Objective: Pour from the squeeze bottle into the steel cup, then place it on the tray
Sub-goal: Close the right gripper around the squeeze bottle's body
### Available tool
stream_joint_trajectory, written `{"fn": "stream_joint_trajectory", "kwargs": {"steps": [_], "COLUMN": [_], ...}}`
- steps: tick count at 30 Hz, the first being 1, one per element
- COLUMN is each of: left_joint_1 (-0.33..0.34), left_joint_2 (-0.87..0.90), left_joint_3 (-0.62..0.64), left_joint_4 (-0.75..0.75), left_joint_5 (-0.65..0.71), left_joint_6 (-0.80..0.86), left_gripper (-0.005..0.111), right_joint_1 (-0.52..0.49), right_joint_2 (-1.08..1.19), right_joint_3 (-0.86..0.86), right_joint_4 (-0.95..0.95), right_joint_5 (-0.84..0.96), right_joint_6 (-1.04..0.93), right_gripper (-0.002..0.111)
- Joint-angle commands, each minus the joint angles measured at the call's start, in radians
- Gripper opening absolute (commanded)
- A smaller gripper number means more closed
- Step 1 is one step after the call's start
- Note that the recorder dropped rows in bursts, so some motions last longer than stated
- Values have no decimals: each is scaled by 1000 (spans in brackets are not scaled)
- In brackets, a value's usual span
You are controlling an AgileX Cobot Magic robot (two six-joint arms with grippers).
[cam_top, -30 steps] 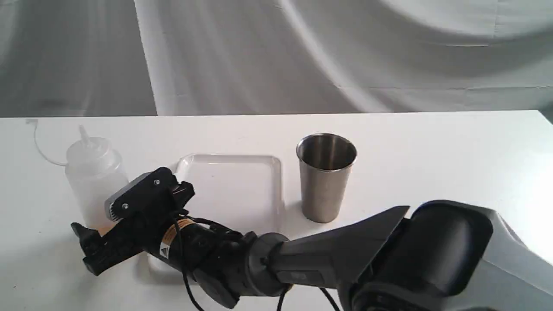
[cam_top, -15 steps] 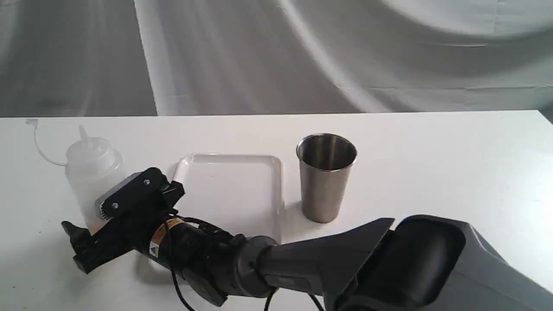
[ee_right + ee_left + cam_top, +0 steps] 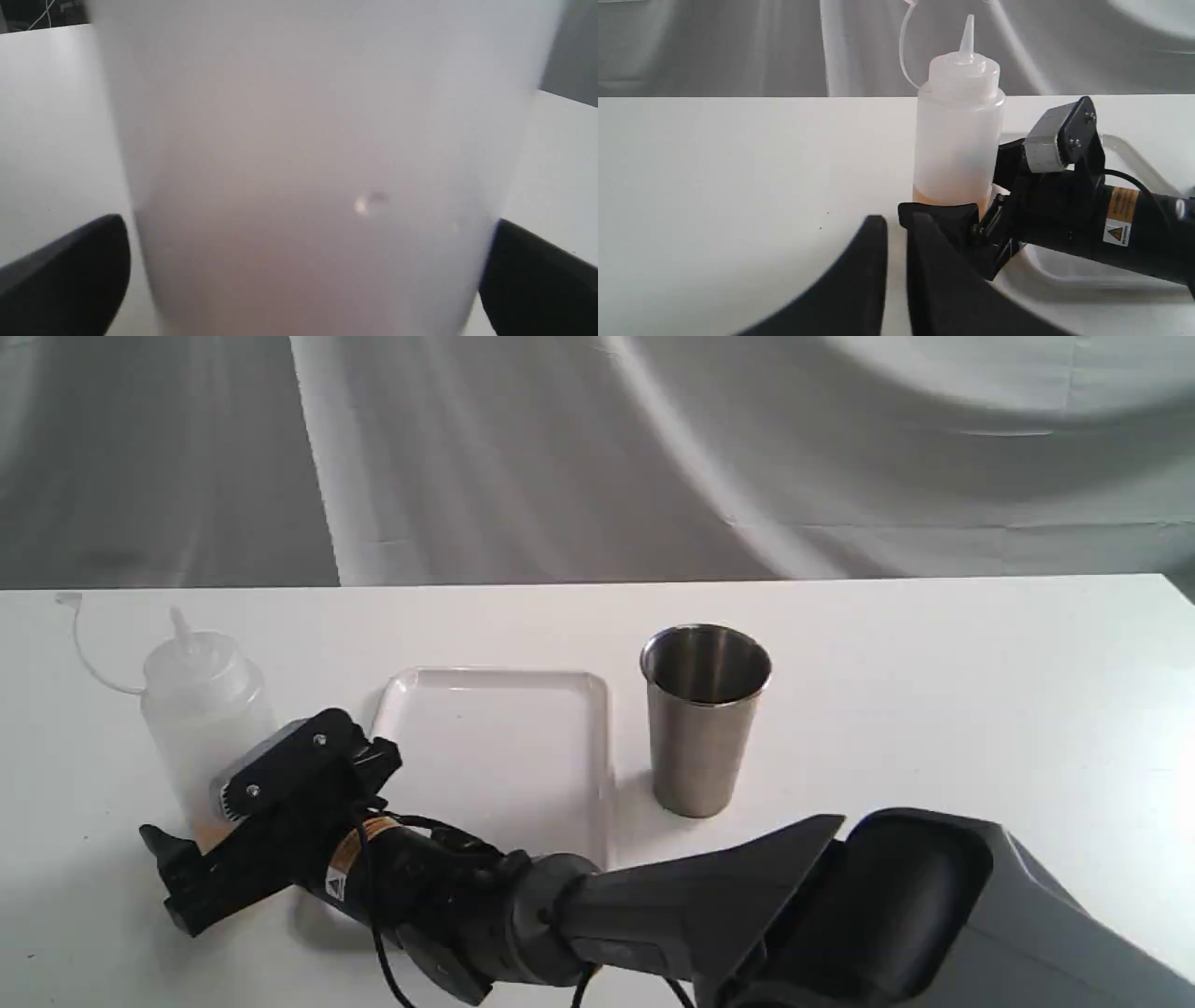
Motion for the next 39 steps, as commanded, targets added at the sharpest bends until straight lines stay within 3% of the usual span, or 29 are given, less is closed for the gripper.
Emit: {"fn": "stream_joint_trajectory", "kwargs": {"steps": [1, 12, 17, 26, 29, 39], "left_joint_1": [-5, -5, -5, -5, -5, -5], "left_joint_2": [-5, -5, -5, -5, -5, -5], "left_joint_3": [4, 4, 4, 4, 4, 4], "left_joint_4": [1, 9, 8, 8, 8, 8], "left_joint_5": [-7, -6, -6, -6, -6, -6], "left_joint_6": [-5, 1, 85, 98, 98, 98], "left_gripper": [8, 8, 8, 8, 8, 8], "right_joint_1": [-9, -9, -9, -9, -9, -9], "right_joint_2": [-4, -4, 2, 19, 19, 19], "right_joint_3": [-5, -5, -40, -71, -71, -71], "right_joint_4": [-5, -16, -29, -19, -19, -19], "right_joint_5": [0, -3, 6, 29, 25, 23], "right_joint_6": [-12, -69, -91, -91, -99, -117], "right_gripper": [105, 95, 90, 88, 79, 30]}}
